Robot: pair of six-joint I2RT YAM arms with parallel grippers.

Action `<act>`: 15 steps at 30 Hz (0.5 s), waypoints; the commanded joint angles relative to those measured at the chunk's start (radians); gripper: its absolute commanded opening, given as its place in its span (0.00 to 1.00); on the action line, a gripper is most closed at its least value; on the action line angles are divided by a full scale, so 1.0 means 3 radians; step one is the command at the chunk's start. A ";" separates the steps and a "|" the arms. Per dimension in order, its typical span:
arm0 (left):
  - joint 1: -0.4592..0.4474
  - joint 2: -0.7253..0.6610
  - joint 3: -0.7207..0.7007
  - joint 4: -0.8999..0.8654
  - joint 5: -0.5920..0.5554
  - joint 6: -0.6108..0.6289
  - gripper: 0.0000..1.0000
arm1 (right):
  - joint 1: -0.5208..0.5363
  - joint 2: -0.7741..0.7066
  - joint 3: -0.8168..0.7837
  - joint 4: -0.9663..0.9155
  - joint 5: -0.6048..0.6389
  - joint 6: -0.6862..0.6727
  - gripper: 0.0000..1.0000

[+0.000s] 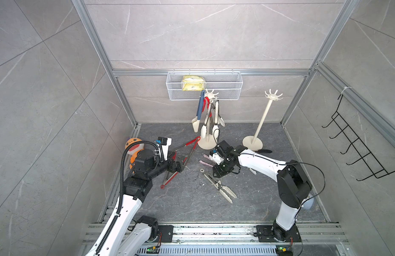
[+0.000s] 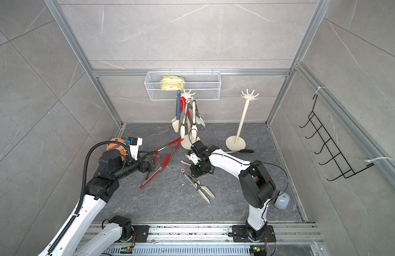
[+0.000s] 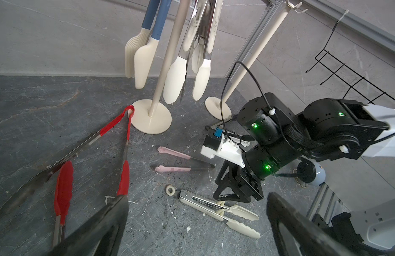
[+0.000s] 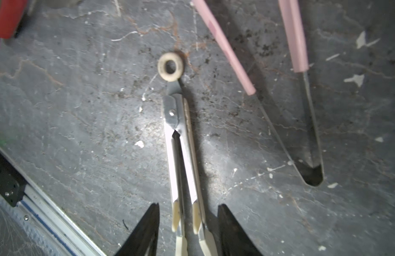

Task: Hang food tongs on kitchen utensil racks
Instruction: Place the food tongs at the center of the board.

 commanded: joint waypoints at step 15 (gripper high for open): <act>-0.0008 -0.0161 -0.0043 -0.0056 -0.0011 0.0021 1.00 | 0.0357 0.0247 0.0027 -0.0113 0.0162 -0.0070 0.36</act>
